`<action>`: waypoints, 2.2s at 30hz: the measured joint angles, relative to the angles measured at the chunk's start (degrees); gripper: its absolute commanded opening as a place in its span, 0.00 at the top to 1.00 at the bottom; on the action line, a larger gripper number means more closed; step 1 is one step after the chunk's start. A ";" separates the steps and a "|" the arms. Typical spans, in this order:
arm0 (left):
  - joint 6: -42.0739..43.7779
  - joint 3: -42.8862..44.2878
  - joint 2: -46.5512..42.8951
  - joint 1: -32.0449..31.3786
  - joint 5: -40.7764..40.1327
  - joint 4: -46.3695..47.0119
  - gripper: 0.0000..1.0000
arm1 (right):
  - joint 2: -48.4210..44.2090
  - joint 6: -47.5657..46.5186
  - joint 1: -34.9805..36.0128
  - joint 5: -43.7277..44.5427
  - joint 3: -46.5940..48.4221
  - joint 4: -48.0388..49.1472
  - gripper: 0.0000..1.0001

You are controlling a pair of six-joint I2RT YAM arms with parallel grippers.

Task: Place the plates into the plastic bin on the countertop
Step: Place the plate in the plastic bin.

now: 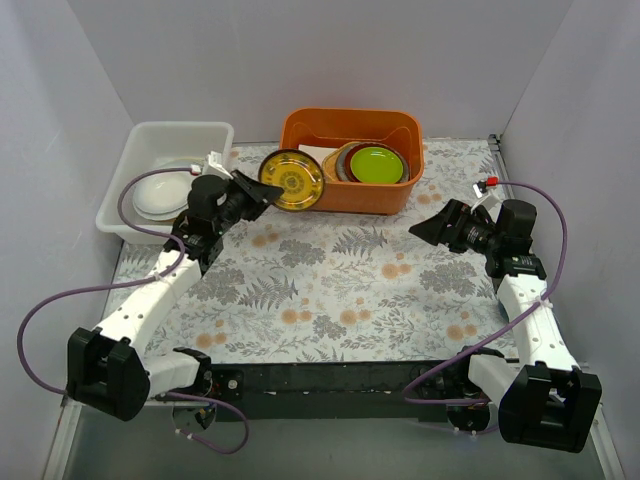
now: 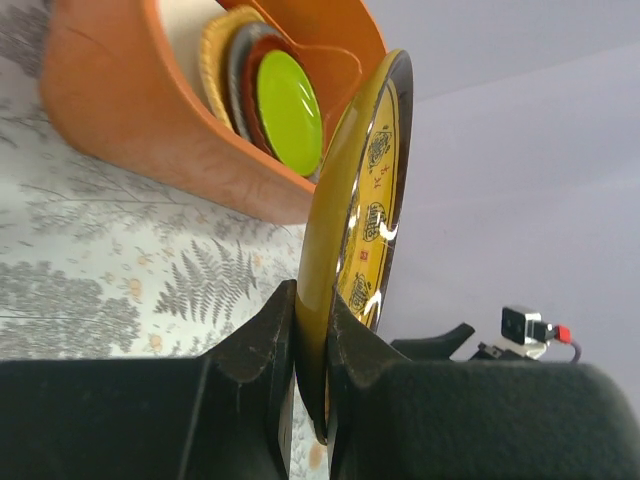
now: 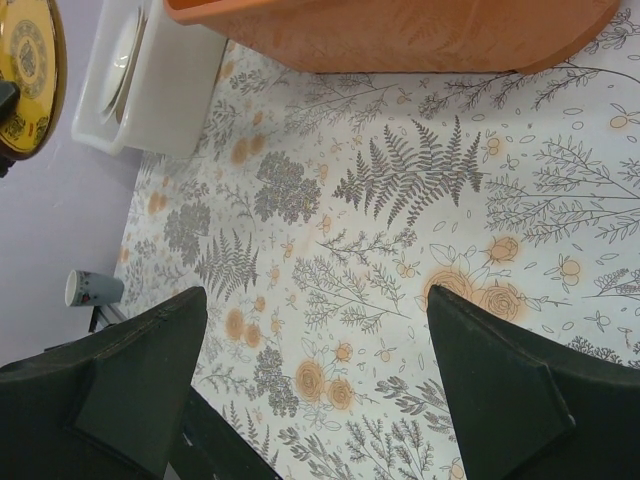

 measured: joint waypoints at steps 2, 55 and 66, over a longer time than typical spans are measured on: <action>0.20 0.00 -0.46 3.50 1.70 -0.98 1.00 | 0.02 -0.02 0.00 0.00 0.00 -0.02 0.02; -2.75 10.19 27.04 53.13 27.74 -3.30 1.00 | 5.49 -2.34 0.00 -2.21 -0.09 1.31 0.02; -1.68 12.17 31.23 53.16 27.74 -4.11 0.81 | 6.05 -2.36 0.00 -2.58 -0.85 1.55 0.02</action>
